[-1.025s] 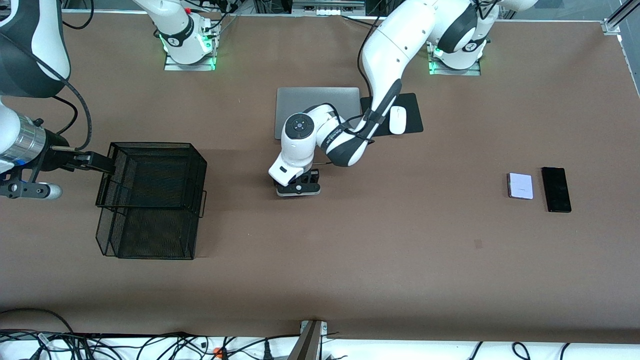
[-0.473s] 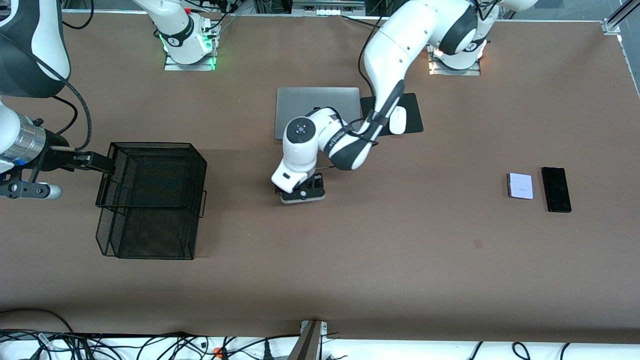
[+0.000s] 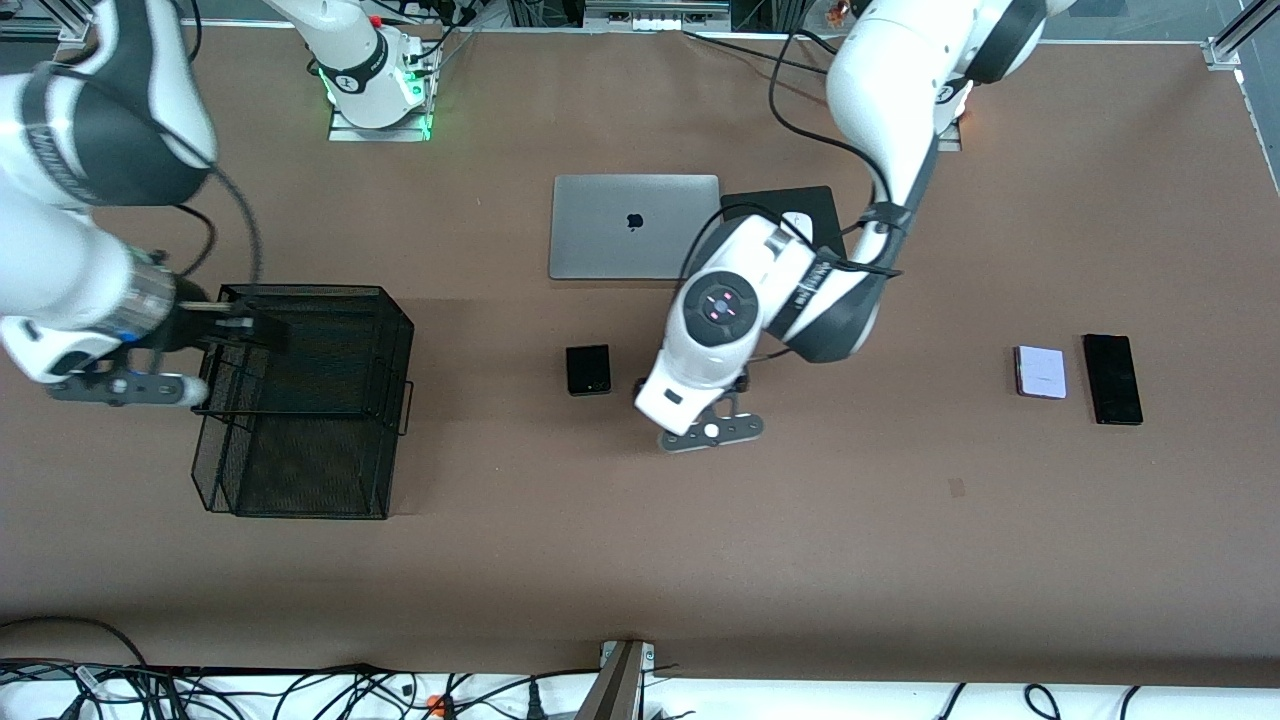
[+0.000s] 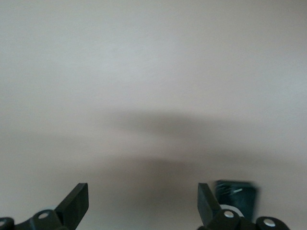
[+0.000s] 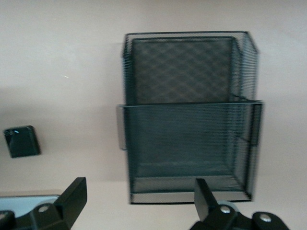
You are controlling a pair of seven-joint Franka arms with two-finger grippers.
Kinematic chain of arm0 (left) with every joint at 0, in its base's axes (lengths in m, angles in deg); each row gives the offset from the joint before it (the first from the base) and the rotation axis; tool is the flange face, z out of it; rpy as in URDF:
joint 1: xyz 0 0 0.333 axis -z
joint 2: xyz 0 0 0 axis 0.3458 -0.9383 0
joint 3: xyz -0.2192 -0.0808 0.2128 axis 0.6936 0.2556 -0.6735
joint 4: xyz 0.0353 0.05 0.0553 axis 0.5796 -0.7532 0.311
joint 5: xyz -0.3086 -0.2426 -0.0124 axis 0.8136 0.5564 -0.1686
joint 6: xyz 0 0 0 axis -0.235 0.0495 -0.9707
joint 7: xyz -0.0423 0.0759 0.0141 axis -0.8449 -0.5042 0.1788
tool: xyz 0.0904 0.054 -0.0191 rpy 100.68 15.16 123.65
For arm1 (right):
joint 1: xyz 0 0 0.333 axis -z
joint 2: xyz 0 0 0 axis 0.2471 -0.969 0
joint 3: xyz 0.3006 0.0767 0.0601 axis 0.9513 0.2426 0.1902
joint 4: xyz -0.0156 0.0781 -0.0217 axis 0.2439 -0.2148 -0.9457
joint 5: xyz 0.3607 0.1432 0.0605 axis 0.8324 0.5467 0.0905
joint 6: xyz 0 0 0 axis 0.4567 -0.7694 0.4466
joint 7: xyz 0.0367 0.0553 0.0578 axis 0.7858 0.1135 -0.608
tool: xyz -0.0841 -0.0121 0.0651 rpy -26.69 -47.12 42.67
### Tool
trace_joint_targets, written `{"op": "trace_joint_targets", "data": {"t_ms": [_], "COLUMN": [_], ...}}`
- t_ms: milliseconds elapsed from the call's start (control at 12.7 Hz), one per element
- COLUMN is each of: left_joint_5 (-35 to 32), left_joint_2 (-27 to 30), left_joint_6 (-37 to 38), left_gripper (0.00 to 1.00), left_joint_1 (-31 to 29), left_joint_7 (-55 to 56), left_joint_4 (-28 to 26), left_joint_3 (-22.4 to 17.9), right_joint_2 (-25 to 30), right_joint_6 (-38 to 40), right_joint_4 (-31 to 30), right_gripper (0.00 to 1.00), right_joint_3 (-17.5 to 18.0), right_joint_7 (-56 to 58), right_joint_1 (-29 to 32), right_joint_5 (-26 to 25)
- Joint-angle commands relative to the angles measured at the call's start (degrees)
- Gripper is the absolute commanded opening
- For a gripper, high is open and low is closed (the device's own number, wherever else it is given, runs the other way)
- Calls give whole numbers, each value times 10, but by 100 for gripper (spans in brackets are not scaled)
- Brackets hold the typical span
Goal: Place phones with both arms
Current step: 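Grasp the flip phone with the right gripper while the left gripper reaches the white phone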
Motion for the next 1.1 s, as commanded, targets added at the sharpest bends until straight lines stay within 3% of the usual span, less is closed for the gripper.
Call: {"op": "trace_joint_targets", "data": {"t_ms": [0, 237, 473, 631, 1025], "left_joint_5": [7, -27, -84, -113, -128], "left_joint_2": [96, 187, 216, 231, 304], "left_joint_6": [7, 5, 2, -6, -185], "left_gripper": [100, 100, 100, 100, 100], "left_joint_1": [-44, -118, -183, -228, -355], "left_joint_7": [-103, -237, -319, -387, -533], "left_joint_4": [-166, -312, -373, -399, -564], "left_joint_3": [4, 0, 1, 1, 2], "right_joint_2": [-30, -78, -130, -157, -211], "right_joint_6": [-29, -114, -220, -239, -242], "right_joint_4": [15, 15, 16, 16, 11], "right_gripper": [99, 99, 100, 100, 100], "right_joint_3": [-2, -2, -2, -2, -1], "right_joint_7": [-97, -174, -191, -191, -87], "right_joint_1": [-66, -143, -193, -224, -249], "right_joint_5": [6, 15, 48, 45, 49]}}
